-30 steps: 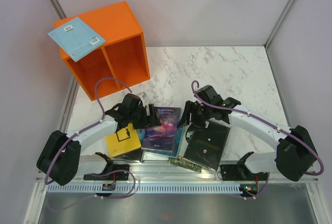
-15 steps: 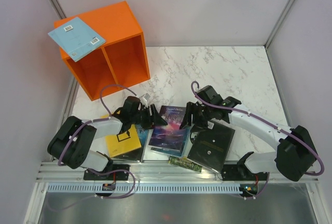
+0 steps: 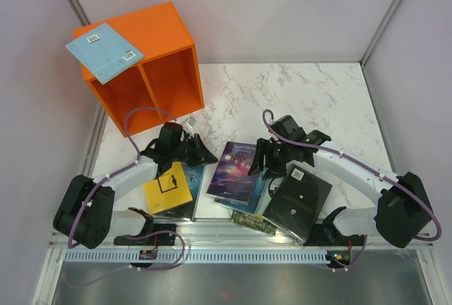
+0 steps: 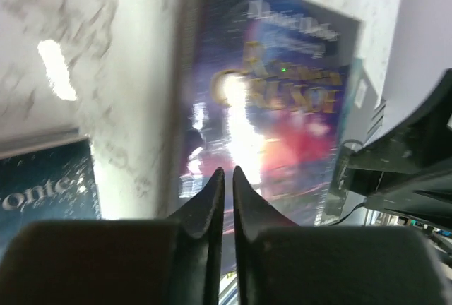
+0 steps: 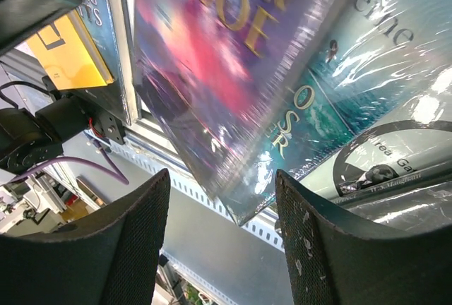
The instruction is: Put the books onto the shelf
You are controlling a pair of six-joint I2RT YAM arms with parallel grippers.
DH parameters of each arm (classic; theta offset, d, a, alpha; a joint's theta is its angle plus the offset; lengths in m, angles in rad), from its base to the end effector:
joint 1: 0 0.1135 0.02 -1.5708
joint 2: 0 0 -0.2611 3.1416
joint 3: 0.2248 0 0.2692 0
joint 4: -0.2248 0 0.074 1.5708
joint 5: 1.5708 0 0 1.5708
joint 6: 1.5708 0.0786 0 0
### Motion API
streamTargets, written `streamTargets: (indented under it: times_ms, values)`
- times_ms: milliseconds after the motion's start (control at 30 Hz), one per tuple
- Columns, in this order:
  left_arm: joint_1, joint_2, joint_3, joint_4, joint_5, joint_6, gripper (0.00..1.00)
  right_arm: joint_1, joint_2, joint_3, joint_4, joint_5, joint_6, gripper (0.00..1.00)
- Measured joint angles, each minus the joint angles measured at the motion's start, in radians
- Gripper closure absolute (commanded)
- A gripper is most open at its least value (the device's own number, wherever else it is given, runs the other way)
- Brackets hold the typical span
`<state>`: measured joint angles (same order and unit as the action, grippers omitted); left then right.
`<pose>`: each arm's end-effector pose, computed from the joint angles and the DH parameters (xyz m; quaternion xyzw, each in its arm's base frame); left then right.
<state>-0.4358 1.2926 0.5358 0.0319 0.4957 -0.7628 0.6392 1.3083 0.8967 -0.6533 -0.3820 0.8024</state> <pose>0.2448 -0.1552 0.1331 -0.0445 0.8886 -0.4092 0.2024 0.2136 0.1953 0.1871 0.0301 0.9513 0.3002 0.0633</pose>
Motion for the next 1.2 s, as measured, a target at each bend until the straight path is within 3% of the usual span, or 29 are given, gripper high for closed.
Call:
streamTargets:
  times_ms: [100, 233, 567, 967, 1200]
  values:
    - [0.001, 0.006, 0.038, 0.005, 0.011, 0.014, 0.54, -0.023, 0.0, 0.0, -0.003, -0.002, -0.017, 0.33]
    - [0.001, 0.085, 0.044, 0.002, 0.009, 0.025, 0.39, -0.079, 0.006, 0.004, -0.008, -0.004, -0.04, 0.34]
    - [0.016, 0.166, 0.108, -0.074, -0.106, 0.055, 0.36, -0.118, 0.171, 0.124, 0.013, -0.014, -0.067, 0.34]
    - [0.024, 0.188, 0.129, -0.101, -0.106, 0.057, 0.39, -0.161, 0.438, 0.311, 0.087, 0.069, -0.096, 0.35]
    - [0.025, 0.185, 0.129, -0.1, -0.101, 0.056, 0.39, -0.156, 0.531, 0.314, 0.171, 0.05, -0.064, 0.44]
